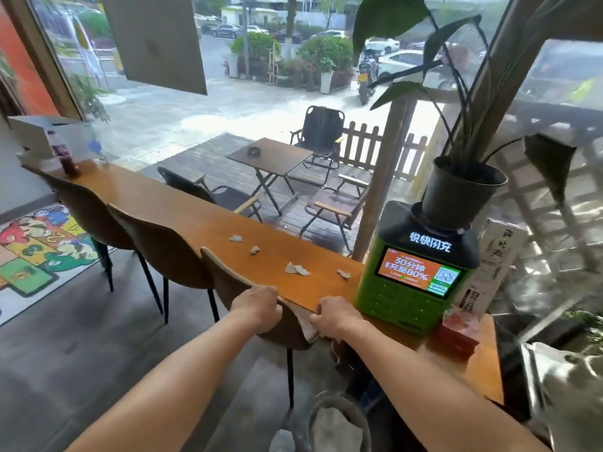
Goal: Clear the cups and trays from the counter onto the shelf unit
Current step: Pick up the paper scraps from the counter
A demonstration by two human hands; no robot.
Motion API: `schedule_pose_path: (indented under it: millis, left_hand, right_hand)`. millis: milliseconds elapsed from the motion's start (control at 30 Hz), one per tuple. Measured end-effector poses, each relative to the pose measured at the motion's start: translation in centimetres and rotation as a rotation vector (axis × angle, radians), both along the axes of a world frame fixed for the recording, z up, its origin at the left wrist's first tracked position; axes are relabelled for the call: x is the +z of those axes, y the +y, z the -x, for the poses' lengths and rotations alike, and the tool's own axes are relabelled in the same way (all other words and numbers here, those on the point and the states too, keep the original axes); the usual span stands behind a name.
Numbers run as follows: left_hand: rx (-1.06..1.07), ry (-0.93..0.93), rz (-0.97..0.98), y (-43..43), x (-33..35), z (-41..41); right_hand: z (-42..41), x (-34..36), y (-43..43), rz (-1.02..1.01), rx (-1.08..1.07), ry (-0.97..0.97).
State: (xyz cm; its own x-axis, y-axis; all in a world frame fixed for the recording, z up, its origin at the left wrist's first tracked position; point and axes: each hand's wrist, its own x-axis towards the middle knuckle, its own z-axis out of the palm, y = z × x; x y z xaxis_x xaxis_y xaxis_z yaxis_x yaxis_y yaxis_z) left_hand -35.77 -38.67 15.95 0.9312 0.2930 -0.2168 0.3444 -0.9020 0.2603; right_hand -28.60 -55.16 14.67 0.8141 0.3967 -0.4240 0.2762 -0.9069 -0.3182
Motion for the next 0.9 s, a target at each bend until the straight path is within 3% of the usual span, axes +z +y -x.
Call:
schedule_pose_path:
  millis: [300,700,900]
  left_hand:
    - [-0.161,0.08,-0.021,3.4,-1.9,-16.0]
    - [-0.186,0.277,0.034,7.7,-11.5,-26.8]
    - [-0.175,0.236,0.081,9.2,-17.3,-31.3]
  right_hand:
    - [-14.8,-2.3,2.2,0.003,-0.13,0.019]
    - [-23.6,-9.8,3.8,0.019,-0.363,0.131]
    - [-27.7,-14.1,5.8,-0.019,-0.472,0.14]
